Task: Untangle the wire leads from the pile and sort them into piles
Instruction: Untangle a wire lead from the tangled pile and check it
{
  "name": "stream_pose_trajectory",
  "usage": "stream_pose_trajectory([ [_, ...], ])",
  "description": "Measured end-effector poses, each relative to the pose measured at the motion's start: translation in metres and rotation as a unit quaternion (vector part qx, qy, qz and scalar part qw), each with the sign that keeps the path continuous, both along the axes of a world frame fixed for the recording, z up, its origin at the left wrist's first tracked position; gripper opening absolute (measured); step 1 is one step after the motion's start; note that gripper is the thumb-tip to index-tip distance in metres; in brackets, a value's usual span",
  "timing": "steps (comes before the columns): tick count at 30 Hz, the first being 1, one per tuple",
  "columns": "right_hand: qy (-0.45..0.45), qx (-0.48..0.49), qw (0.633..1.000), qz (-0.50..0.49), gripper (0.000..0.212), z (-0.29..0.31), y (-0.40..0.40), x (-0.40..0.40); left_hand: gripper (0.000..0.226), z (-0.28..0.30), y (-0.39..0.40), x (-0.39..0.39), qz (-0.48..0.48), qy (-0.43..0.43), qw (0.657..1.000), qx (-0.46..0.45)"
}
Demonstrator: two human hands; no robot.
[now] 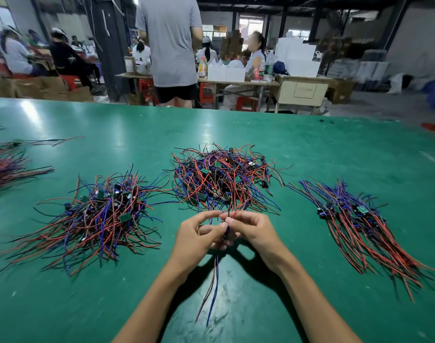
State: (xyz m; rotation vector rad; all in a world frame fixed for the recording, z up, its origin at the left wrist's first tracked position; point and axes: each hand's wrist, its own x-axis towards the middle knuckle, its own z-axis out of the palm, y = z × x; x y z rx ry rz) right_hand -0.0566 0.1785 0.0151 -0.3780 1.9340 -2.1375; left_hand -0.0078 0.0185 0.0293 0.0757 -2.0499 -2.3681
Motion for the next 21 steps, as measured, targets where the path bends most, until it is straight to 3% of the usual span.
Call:
stream_pose_trajectory([
  [5, 0.009, 0.004, 1.0, -0.013, 0.012, 0.0019, 0.0, 0.0033, 0.027, -0.002, -0.0011, -0.0015, -0.023, 0.0, 1.0, -0.003],
  [12, -0.001, -0.013, 1.0, -0.011, 0.018, 0.0045, -0.0066, 0.0072, 0.022, -0.004, -0.0016, -0.0045, 0.022, -0.016, 1.0, 0.006],
  [21, 0.05, 0.034, 0.997, -0.038, 0.019, 0.0073, -0.0071, 0.0075, 0.019, -0.0044, -0.0027, -0.0033, 0.012, -0.003, 1.0, -0.001],
])
